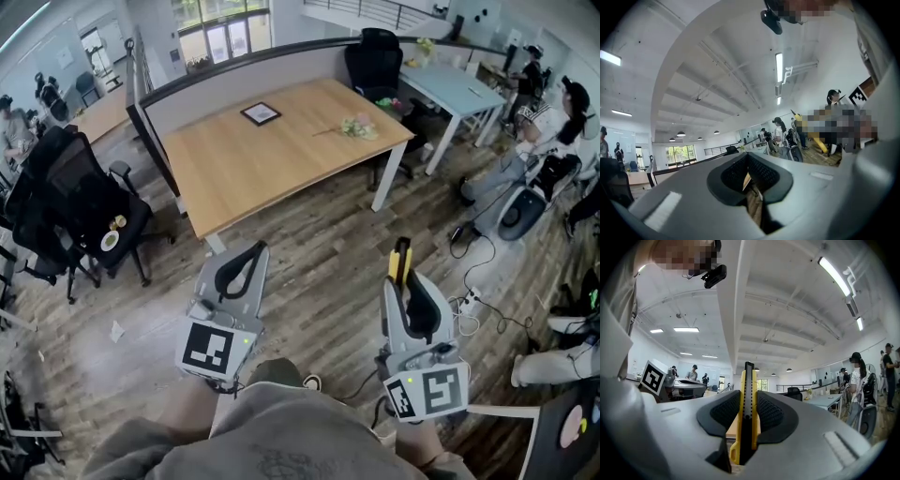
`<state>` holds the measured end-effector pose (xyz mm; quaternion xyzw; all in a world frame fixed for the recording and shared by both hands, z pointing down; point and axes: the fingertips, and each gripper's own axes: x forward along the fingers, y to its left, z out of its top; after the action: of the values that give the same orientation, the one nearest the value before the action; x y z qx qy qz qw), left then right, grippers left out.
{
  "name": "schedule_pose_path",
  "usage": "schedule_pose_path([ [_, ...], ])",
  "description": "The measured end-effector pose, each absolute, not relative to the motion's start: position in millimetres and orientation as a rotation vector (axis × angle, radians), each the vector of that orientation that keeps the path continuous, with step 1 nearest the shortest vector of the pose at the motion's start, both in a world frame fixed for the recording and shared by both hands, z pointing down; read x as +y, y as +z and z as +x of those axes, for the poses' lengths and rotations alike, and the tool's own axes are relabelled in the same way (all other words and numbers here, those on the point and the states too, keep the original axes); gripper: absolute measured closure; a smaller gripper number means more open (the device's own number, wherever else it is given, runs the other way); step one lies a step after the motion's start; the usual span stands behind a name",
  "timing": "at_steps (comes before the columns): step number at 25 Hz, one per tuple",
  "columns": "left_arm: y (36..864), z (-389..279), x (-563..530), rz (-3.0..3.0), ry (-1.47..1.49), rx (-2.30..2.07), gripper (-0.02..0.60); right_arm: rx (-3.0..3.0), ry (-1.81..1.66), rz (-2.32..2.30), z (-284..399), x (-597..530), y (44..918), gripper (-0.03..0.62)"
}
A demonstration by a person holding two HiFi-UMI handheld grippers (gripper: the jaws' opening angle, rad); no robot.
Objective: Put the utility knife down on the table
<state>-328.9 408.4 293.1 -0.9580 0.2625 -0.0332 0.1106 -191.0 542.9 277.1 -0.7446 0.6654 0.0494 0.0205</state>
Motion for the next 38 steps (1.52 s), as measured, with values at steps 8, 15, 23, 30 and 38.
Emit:
schedule_pose_path([
  [8,283,-328,399,-2.783,-0.063,0.808,0.581,2.060,0.156,-2.315,-180,537,273,0.471],
  [15,294,-307,372,-2.791,-0.080,0.797,0.580,2.080,0.126,-2.312,-163,506,285,0.471],
  [23,298,-270,309,-2.801,-0.098,0.802,0.581,2.079,0.107,-2.318,-124,445,286,0.471],
  [30,298,-236,237,-2.818,-0.140,0.762,0.581,2.074,0.078,-2.337,-92,366,282,0.471],
  [38,294,-193,138,-2.833,-0.149,0.724,0.580,2.052,0.094,-2.373,-53,267,271,0.471],
])
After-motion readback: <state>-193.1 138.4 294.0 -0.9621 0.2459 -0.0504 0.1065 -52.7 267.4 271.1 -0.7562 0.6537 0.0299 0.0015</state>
